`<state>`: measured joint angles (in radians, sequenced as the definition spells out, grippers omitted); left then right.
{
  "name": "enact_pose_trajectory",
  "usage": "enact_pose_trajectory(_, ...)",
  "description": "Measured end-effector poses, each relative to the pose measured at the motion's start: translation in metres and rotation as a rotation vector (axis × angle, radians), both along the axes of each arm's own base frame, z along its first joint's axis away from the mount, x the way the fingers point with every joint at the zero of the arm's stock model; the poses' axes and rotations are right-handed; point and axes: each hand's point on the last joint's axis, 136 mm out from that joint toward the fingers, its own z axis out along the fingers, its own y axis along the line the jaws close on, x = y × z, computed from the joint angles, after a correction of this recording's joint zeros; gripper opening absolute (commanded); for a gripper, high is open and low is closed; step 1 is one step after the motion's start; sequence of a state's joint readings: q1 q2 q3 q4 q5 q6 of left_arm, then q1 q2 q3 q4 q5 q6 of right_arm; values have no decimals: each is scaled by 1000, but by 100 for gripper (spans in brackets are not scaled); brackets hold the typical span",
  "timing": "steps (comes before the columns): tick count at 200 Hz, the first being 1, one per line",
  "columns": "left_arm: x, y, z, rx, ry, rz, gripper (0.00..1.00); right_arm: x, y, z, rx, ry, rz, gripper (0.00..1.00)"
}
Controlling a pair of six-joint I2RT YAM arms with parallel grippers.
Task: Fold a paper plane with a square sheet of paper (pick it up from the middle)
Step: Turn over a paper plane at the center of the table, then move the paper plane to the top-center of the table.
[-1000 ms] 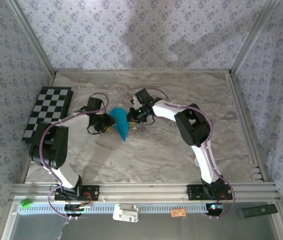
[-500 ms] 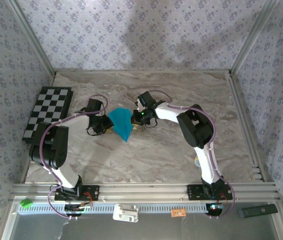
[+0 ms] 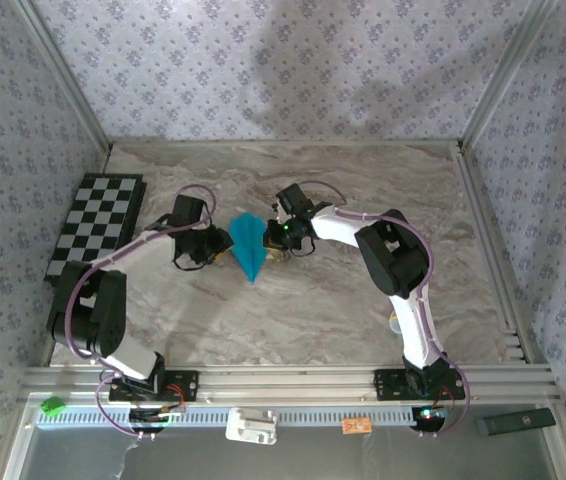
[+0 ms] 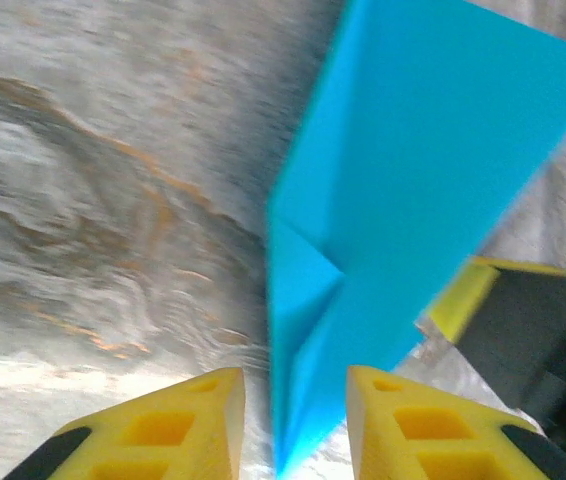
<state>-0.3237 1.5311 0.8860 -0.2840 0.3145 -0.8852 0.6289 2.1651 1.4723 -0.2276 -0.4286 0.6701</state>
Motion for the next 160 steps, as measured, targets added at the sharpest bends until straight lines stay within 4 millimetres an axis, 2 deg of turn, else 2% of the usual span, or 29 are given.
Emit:
enact_pose_trajectory(34,-8,-20,-1,-13,2,-62,41,-1,1,0,-2,-1,1,4)
enact_pose_trajectory(68,-4,-21,-11,1,17,-76,43,-1,1,0,-2,-2,2,4)
enact_pose_trajectory(124,1,-26,-16,2,21,-102,42,-1,1,0,-2,-2,2,4)
enact_pose_trajectory(160,4,-28,-16,1,19,-115,45,-1,1,0,-2,-1,2,4)
